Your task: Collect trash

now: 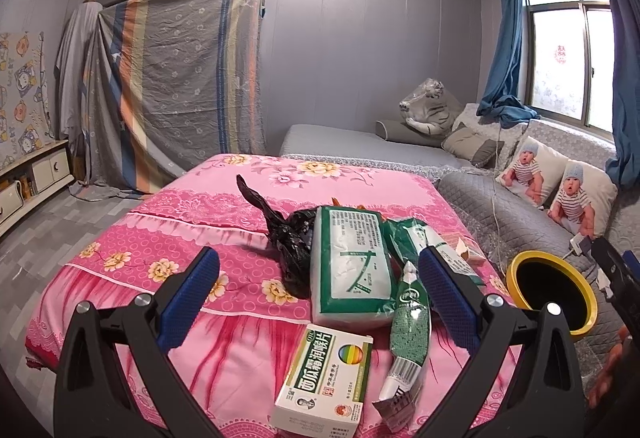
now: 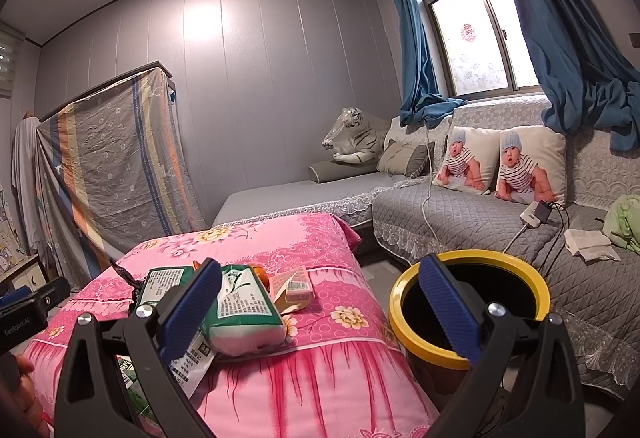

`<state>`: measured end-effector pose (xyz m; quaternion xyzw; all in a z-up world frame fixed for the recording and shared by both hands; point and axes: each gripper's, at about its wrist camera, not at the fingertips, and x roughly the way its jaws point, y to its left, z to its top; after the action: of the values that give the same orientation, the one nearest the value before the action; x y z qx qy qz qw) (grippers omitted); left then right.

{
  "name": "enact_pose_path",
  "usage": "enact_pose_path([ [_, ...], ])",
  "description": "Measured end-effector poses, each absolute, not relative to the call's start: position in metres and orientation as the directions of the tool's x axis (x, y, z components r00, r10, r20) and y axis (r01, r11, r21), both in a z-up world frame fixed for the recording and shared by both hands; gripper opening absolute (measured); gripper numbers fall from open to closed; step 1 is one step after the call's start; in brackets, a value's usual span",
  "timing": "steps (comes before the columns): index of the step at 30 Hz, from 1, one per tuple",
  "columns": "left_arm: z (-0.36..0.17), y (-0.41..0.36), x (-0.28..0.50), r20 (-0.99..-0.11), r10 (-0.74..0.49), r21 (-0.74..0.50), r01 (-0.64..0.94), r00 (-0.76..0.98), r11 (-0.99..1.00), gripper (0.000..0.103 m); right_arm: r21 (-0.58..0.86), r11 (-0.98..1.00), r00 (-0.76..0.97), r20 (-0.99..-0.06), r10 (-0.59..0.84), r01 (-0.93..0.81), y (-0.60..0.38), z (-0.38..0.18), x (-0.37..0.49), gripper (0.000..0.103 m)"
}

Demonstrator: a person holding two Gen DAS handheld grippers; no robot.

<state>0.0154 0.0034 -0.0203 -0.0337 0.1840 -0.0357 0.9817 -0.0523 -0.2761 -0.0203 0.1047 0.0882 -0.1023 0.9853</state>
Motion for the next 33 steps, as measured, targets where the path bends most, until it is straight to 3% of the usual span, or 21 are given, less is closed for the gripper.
enact_pose_path([
  [5,-0.027,-0.004,0.019,-0.374,-0.202,-0.104,0.176,0.905,0.979,0.095,0.205,0.963,0.968,-0.216,-0.132,0.177,-0.290,-0.013,-0.039,0.095],
  [8,-0.031,-0.005,0.024,-0.391,-0.284,-0.137,0.250,0.875,0.959,0.095,0.216,0.969,0.959,-0.279,-0.060,0.123,-0.298,-0.017,-0.023,0.095],
  [14,-0.029,0.040,0.068,-0.437,-0.170,-0.149,0.115,0.883,0.982,0.095,0.241,0.968,0.946,-0.325,0.016,0.066,-0.298,-0.026,-0.015,0.095],
  [21,-0.030,0.087,0.164,-0.528,-0.012,0.004,0.016,0.849,1.000,0.095,0.204,0.979,0.933,-0.354,0.068,0.006,-0.281,-0.032,0.000,0.095],
  [27,-0.065,0.100,0.242,-0.657,-0.143,-0.123,0.081,0.740,0.989,0.095,0.205,0.979,0.922,-0.377,0.087,-0.009,-0.279,-0.035,0.015,0.095],
  [33,-0.096,0.092,0.288,-0.720,-0.166,-0.154,0.078,0.674,0.985,0.095,0.207,0.978,0.918,-0.388,0.083,-0.001,-0.281,-0.037,0.028,0.095],
])
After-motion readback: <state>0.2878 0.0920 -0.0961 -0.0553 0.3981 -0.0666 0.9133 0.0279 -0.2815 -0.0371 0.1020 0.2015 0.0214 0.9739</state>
